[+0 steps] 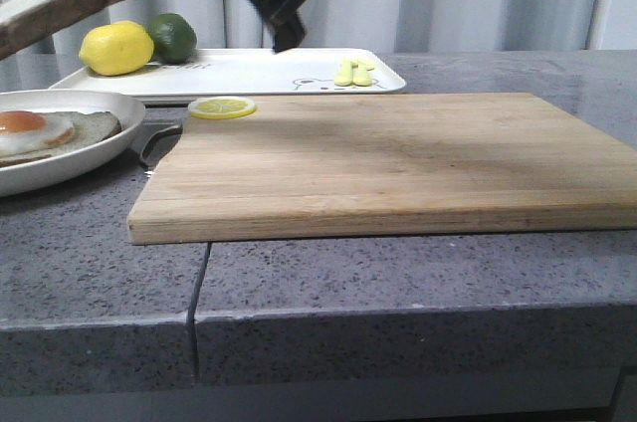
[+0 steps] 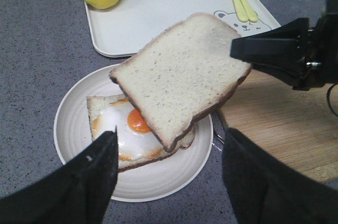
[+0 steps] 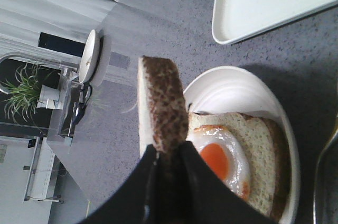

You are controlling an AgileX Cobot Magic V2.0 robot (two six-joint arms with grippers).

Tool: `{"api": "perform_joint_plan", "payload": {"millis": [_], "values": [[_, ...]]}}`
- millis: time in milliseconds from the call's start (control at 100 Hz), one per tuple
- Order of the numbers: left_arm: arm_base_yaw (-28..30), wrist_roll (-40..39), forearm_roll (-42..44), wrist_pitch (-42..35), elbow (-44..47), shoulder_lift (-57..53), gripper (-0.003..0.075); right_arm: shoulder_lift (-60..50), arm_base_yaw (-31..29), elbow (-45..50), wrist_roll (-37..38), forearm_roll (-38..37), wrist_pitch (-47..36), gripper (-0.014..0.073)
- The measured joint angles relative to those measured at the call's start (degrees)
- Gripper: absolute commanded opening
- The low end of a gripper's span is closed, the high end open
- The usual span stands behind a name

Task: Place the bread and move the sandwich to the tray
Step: 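Carry the bread with the right gripper over the egg toast plate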

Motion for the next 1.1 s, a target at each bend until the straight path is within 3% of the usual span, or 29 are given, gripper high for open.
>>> {"api": "perform_joint_plan", "payload": {"millis": [900, 1100], "values": [[0.0, 0.0, 0.0, 0.0, 0.0, 0.0, 0.0407, 8.7, 4.0, -5.4, 7.0, 0.5, -4.6, -0.0061], [0.0, 0.0, 0.0, 0.0, 0.0, 0.0, 0.0407, 8.9, 4.2, -5.4, 7.2, 0.6, -4.6, -0.0018]]}}
